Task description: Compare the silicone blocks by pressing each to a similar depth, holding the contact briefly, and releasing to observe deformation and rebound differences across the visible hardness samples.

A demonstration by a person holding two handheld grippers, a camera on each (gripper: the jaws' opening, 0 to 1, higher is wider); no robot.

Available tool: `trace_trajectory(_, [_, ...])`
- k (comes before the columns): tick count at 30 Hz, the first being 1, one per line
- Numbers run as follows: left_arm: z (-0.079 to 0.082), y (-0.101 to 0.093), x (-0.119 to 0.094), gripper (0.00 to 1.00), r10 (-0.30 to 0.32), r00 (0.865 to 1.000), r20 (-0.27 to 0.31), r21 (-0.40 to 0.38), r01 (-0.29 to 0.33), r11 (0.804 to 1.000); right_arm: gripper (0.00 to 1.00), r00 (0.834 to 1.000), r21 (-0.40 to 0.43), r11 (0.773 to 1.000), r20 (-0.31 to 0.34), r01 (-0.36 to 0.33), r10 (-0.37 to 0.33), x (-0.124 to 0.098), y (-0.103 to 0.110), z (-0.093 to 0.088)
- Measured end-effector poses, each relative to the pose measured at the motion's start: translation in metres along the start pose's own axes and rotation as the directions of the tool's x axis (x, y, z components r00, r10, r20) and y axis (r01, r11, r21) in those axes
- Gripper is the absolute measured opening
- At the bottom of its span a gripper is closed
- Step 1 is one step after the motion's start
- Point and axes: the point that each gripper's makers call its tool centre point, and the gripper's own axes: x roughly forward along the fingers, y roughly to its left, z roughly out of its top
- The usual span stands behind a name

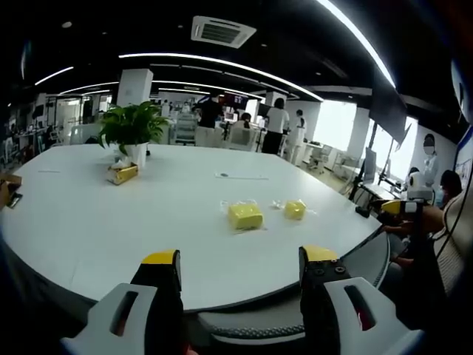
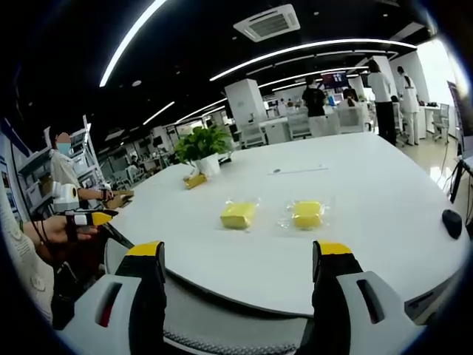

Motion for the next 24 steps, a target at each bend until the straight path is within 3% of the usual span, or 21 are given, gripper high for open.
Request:
trace_trajectory(19, [-0.0014, -0.0026, 0.0053, 0.67, -0.022, 1.000, -0.019, 0.006, 0.022, 1.000, 0.76, 1.000, -0.006, 1.000, -0.012, -0.014, 0.014, 0.0059, 0.0024, -0.0013])
trace_trajectory(24, [-0.0044, -0.0027, 0.0057, 0.68, -0.026, 0.999, -0.025, 0.003, 0.026, 1.000, 0.75, 0.999, -0.023, 0.999, 0.015, -0.036, 0.036, 0.0076, 0.0076, 0.0039])
